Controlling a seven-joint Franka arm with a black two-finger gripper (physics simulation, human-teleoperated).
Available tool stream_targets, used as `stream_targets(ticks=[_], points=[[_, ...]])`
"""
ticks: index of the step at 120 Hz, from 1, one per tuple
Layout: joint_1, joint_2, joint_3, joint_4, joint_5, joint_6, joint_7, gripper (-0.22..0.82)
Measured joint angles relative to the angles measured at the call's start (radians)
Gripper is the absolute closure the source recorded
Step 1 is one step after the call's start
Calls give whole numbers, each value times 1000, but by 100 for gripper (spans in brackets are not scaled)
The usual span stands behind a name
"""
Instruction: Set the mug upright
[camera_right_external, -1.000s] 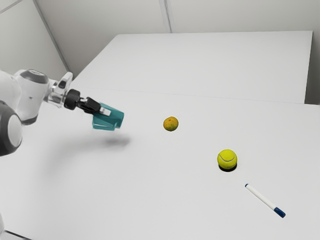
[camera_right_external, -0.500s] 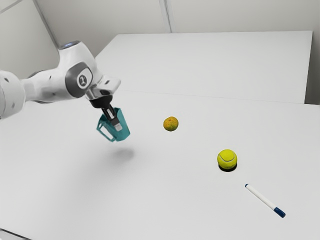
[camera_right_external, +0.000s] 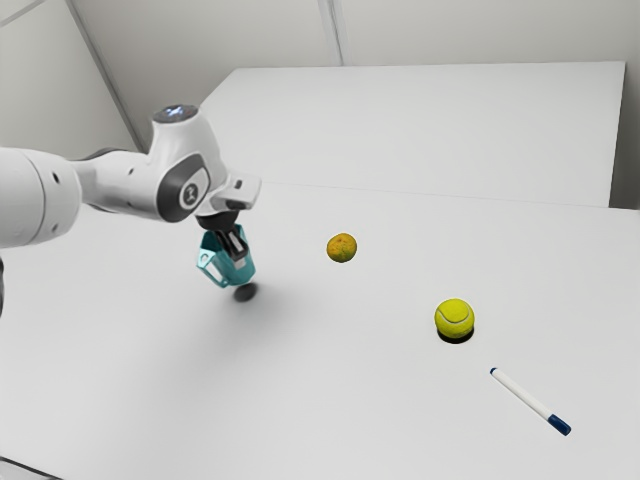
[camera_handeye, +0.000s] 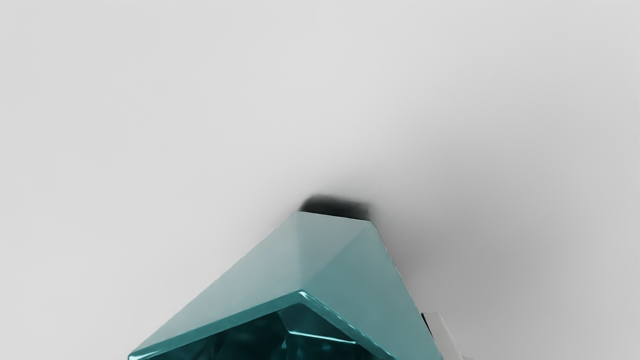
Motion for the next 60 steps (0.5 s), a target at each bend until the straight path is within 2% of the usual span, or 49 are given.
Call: stream_targets(ticks=[60], points=[[-26, 69, -11, -19, 3, 69, -129, 76]])
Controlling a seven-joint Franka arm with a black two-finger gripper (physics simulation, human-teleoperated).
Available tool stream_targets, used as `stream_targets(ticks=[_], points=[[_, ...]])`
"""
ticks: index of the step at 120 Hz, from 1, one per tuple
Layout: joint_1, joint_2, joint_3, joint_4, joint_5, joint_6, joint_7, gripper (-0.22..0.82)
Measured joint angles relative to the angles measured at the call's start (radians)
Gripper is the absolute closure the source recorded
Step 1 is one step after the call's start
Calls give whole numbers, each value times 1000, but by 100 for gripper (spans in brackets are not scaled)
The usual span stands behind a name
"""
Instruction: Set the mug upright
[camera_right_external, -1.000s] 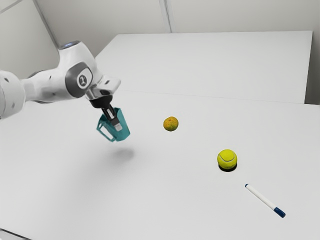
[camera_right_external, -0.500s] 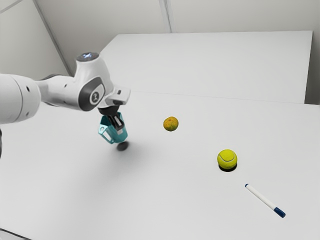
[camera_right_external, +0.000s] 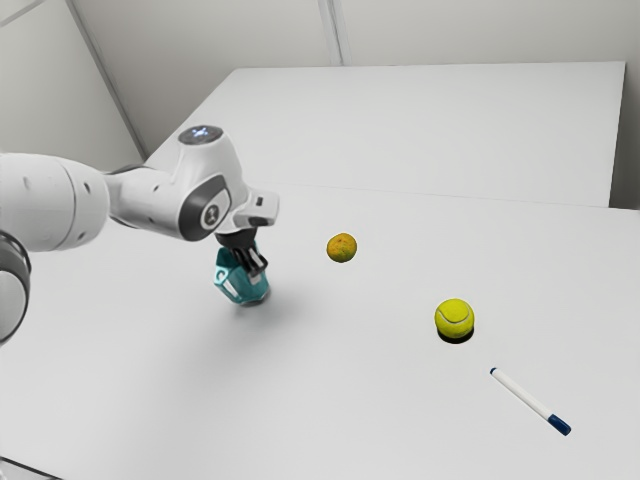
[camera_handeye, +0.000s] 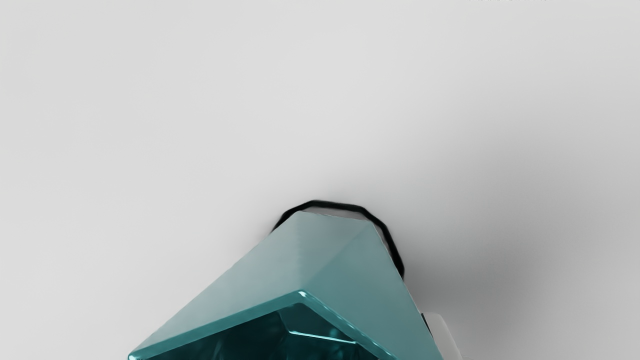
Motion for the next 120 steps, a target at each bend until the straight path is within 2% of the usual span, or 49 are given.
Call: stream_targets(ticks=[16, 83, 120], points=[[-5, 5, 0, 0, -1, 10, -20, 75], [-6, 3, -2, 1, -2, 19, -59, 32], [-6, -46, -22, 5, -4, 18, -69, 20]])
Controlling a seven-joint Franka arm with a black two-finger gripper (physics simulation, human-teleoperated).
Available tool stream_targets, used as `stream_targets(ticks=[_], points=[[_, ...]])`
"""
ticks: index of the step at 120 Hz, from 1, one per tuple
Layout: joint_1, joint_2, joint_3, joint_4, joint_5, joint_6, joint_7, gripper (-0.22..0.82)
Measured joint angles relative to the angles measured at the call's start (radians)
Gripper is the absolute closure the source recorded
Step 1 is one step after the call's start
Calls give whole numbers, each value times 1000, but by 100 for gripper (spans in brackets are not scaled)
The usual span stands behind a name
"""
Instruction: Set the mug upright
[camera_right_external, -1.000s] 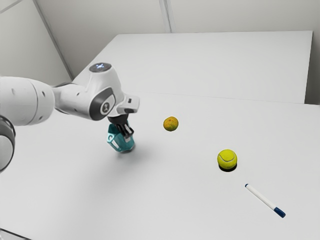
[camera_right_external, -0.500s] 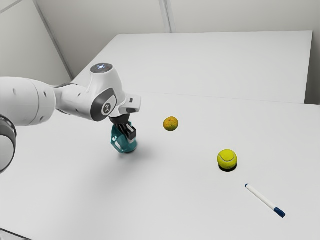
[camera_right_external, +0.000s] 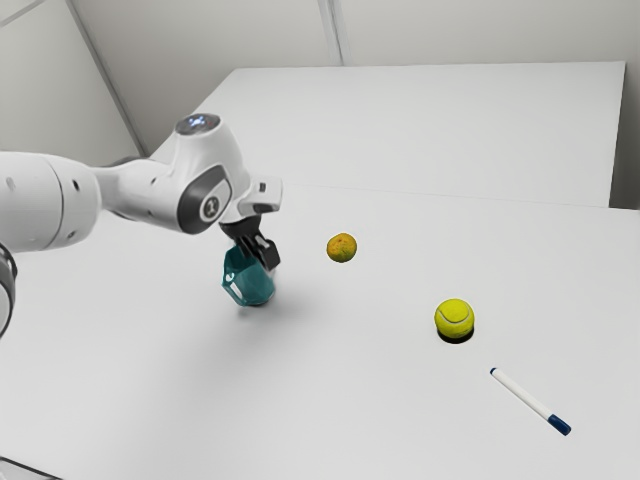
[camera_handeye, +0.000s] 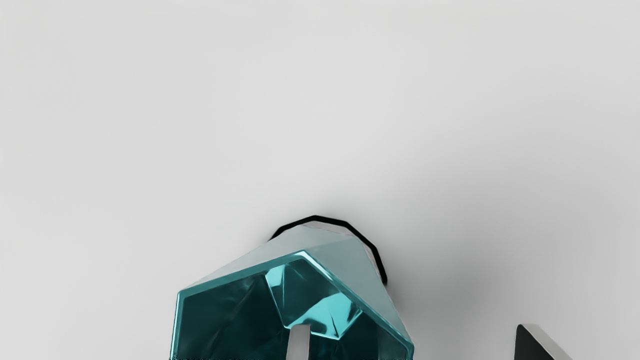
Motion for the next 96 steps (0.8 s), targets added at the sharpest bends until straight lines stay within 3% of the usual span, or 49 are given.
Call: stream_targets(ticks=[28, 40, 72, 96], points=[[7, -89, -24, 7, -6, -22, -6, 16], [5, -101, -26, 78, -31, -73, -8, 12], [64, -4, -26, 432, -105, -397, -29, 4], [95, 27, -21, 548, -113, -591, -57, 1]])
